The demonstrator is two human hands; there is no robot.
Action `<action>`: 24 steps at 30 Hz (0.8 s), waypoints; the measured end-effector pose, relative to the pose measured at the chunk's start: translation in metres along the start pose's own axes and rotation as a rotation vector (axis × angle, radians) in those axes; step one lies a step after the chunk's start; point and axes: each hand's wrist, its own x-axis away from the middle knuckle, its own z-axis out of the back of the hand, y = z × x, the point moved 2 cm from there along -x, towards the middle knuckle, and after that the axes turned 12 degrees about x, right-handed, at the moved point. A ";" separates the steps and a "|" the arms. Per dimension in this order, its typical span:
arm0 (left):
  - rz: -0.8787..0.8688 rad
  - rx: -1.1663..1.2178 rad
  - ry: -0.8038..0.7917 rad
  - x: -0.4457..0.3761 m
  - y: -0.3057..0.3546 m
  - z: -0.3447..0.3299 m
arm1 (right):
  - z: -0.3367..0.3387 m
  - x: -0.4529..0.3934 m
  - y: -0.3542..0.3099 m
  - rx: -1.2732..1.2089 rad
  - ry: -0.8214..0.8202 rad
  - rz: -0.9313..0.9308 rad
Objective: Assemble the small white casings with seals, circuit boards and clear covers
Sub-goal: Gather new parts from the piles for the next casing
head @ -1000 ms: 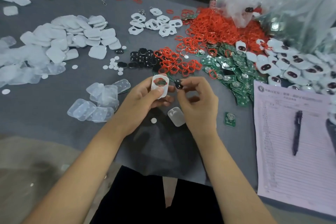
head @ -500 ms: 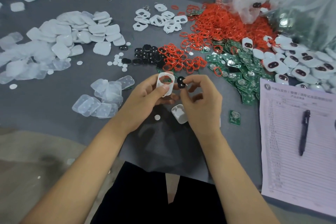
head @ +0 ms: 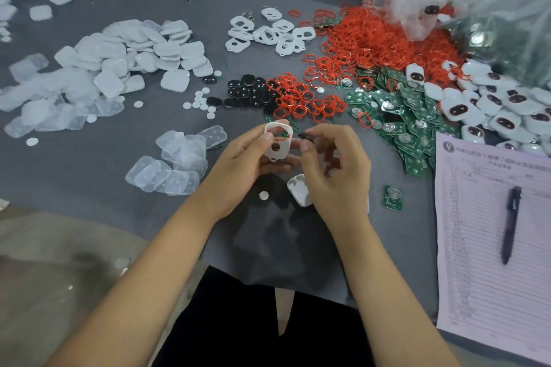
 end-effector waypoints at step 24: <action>-0.250 -0.450 0.106 0.010 0.000 -0.011 | -0.001 -0.002 0.013 -0.326 -0.087 -0.327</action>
